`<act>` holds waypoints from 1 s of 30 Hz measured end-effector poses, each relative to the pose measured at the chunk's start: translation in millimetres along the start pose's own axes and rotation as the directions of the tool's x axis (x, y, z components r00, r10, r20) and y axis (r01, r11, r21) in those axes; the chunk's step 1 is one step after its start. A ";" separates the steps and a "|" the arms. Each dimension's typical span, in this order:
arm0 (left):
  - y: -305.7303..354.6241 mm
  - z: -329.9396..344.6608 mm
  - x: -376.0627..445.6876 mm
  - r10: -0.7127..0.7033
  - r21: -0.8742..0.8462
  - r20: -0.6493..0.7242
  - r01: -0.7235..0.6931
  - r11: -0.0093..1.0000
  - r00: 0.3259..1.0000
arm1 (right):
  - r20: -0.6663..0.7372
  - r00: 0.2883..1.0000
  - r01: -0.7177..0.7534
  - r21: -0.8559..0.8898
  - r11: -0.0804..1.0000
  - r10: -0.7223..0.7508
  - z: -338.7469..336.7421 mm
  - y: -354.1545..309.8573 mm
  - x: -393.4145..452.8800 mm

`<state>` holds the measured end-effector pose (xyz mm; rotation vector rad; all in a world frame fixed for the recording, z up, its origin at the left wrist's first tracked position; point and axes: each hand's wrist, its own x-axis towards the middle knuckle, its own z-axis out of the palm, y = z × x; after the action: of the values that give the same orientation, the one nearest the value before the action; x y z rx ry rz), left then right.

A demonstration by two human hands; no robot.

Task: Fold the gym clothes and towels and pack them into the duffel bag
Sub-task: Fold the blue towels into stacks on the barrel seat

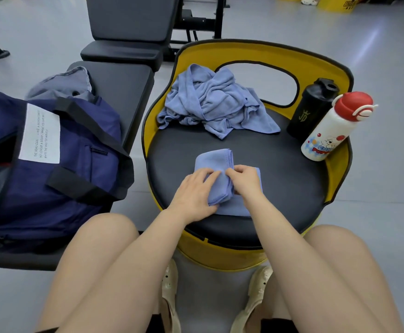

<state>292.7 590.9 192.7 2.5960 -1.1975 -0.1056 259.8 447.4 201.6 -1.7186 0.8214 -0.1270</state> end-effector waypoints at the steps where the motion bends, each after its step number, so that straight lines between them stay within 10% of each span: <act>1: -0.9 1.7 -1.4 0.024 0.019 0.008 -0.024 1.000 1.000 | -0.035 0.999 0.011 -0.031 0.999 -0.012 -6.1 0.2 -0.3; 10: 13.6 17.6 2.6 0.036 0.048 0.240 -0.049 0.998 0.970 | -0.124 0.991 0.029 -0.200 0.979 -0.055 -49.9 18.5 -1.1; 30: 26.3 33.9 8.4 -0.059 -0.060 0.308 0.081 0.995 0.949 | -0.087 0.994 0.019 -0.481 0.876 -0.069 -53.0 42.6 2.1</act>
<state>272.7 560.8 168.0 2.6254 -1.1713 -0.5752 216.3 399.6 180.4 -2.2164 0.9435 -0.0417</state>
